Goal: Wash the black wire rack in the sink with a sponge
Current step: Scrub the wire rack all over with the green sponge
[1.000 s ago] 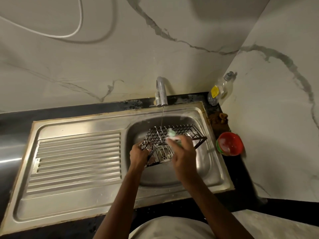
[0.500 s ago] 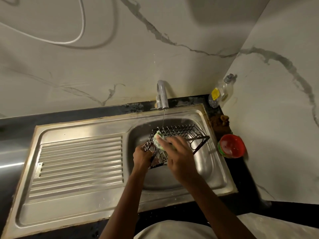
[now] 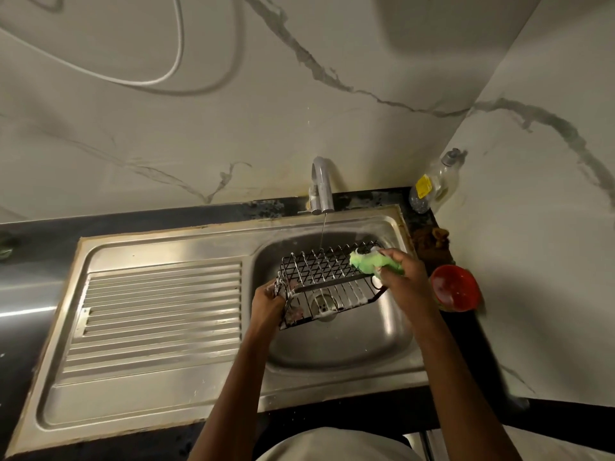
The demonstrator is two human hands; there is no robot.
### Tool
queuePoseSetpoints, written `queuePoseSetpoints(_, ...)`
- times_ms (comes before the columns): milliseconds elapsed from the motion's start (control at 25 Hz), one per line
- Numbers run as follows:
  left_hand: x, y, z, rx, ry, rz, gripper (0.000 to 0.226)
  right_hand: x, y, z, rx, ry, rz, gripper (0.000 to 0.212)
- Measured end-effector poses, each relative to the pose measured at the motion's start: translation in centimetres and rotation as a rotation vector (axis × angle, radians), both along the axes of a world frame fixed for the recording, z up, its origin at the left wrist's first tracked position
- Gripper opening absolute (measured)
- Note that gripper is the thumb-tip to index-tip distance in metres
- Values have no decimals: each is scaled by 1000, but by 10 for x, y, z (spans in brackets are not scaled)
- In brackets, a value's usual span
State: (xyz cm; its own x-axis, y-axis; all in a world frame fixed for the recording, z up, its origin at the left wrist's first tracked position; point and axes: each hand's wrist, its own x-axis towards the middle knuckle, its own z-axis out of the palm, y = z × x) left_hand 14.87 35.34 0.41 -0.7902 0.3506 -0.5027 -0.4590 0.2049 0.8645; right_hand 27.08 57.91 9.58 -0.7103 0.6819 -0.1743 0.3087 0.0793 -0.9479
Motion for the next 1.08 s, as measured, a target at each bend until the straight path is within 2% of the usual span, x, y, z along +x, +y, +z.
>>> queuePoseSetpoints(40, 0, -2, 0, 11, 12, -25, 41, 0, 5, 2, -144, -40, 31, 35)
queuePoseSetpoints(80, 0, -4, -2, 15, 26, -49, 43, 0, 8, 2, -200, -93, 82, 36)
queuePoseSetpoints(200, 1, -8, -5, -22, 59, -156, 37, -1, 11, 0, -166, -211, 141, 31)
queuePoseSetpoints(280, -2, -15, -5, 44, -68, -206, 34, -1, 13, 1, -189, -229, 102, 31)
queuePoseSetpoints(400, -5, -33, -1, 309, -432, -202, 46, 5, 10, 5, -270, -209, 87, 32)
queuePoseSetpoints(480, -6, -37, 5, 342, -523, -138, 52, 6, 3, 0, -263, -212, 95, 28)
queuePoseSetpoints(560, -10, -37, 4, 289, -525, -110, 40, 5, -4, -5, -212, -229, 72, 23)
queuePoseSetpoints(720, -22, -34, -1, 217, -446, -166, 52, 1, -14, -8, -101, -255, -13, 25)
queuePoseSetpoints(840, -25, -15, 12, -66, -479, -264, 94, 0, -24, -7, -6, -256, -5, 28)
queuePoseSetpoints(880, -23, -10, 18, -164, -483, -279, 101, 1, -28, -7, 28, -261, 19, 28)
queuePoseSetpoints(920, -21, -5, 27, -224, -485, -281, 93, 1, -32, -8, 69, -272, 35, 29)
queuePoseSetpoints(1000, -18, 5, 34, -261, -465, -297, 45, 4, -37, -7, 142, -279, 34, 31)
queuePoseSetpoints(1040, -15, 10, 33, -276, -396, -294, 24, 5, -36, -7, 165, -273, 27, 30)
queuePoseSetpoints(1080, -10, 13, 34, -286, -331, -278, 14, 6, -34, -7, 175, -265, 26, 29)
